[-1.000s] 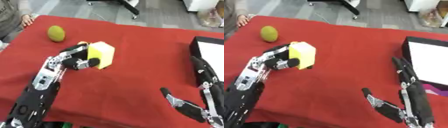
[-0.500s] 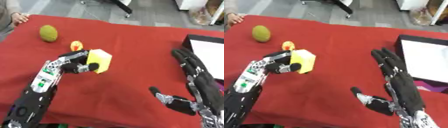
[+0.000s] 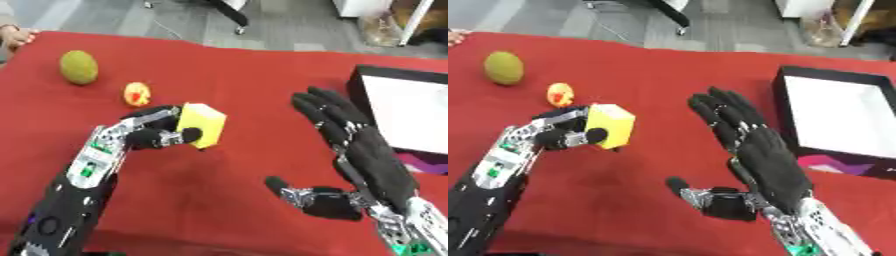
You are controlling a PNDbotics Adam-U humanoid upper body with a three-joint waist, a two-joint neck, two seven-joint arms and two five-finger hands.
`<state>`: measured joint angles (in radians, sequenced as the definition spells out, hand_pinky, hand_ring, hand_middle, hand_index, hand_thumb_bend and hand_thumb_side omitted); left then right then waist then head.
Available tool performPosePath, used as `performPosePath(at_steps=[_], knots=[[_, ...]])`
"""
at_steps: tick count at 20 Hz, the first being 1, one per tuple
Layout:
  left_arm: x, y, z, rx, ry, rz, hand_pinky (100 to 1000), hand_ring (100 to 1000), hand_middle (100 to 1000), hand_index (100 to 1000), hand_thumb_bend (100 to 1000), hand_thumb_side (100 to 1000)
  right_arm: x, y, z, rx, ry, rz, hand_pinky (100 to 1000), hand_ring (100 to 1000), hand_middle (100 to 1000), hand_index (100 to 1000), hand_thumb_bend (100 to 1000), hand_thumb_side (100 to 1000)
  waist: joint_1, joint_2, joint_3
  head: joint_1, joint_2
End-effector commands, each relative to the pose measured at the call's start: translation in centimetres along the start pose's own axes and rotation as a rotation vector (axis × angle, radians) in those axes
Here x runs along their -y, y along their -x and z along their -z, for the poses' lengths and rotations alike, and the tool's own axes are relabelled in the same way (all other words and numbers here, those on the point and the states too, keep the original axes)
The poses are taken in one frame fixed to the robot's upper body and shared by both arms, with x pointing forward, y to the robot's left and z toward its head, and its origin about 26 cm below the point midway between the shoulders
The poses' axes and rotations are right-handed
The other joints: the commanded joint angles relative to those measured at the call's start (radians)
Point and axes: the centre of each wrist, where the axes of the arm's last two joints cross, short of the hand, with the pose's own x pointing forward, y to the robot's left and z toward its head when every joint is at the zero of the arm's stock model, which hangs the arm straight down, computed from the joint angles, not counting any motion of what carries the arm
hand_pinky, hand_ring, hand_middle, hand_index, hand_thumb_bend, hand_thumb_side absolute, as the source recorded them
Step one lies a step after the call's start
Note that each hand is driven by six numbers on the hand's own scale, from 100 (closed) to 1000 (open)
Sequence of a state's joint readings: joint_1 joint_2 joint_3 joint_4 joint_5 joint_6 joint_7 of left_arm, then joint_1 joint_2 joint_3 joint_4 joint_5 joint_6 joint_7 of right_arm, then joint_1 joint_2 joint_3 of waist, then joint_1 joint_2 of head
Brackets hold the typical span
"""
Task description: Pick up the objects with one hand, pass them to the other hand, and then place them into the box on the other side of the table.
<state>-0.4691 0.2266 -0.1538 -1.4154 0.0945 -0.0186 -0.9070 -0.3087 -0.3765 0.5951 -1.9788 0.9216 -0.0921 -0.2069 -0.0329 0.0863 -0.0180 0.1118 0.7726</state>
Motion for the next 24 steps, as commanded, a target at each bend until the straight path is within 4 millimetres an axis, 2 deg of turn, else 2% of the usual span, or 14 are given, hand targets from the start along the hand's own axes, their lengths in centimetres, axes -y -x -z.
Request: performPosePath(at_steps=[1, 13, 24], knots=[[-0.1, -1.2, 1.6, 0.034, 0.033, 0.016, 640, 562, 412, 559, 100, 574, 0.8, -0.3, 0.8, 0.041, 0.017, 0.011, 971, 964, 881, 978, 516, 455, 0.001, -0.007, -0.001, -0.007, -0.003], [1.6, -3.7, 6.0, 0.129, 0.149, -0.056, 643, 583, 434, 581, 100, 586, 1.0, -0.8, 1.9, 0.096, 0.02, 0.045, 965, 945, 854, 974, 499, 439, 0.002, -0.005, -0.004, -0.017, -0.003], [2.6, -4.6, 7.1, 0.151, 0.187, -0.068, 645, 590, 438, 584, 100, 578, 1.3, -0.9, 2.5, 0.104, 0.038, 0.036, 953, 928, 819, 962, 463, 418, 0.002, -0.006, -0.006, -0.03, -0.003]])
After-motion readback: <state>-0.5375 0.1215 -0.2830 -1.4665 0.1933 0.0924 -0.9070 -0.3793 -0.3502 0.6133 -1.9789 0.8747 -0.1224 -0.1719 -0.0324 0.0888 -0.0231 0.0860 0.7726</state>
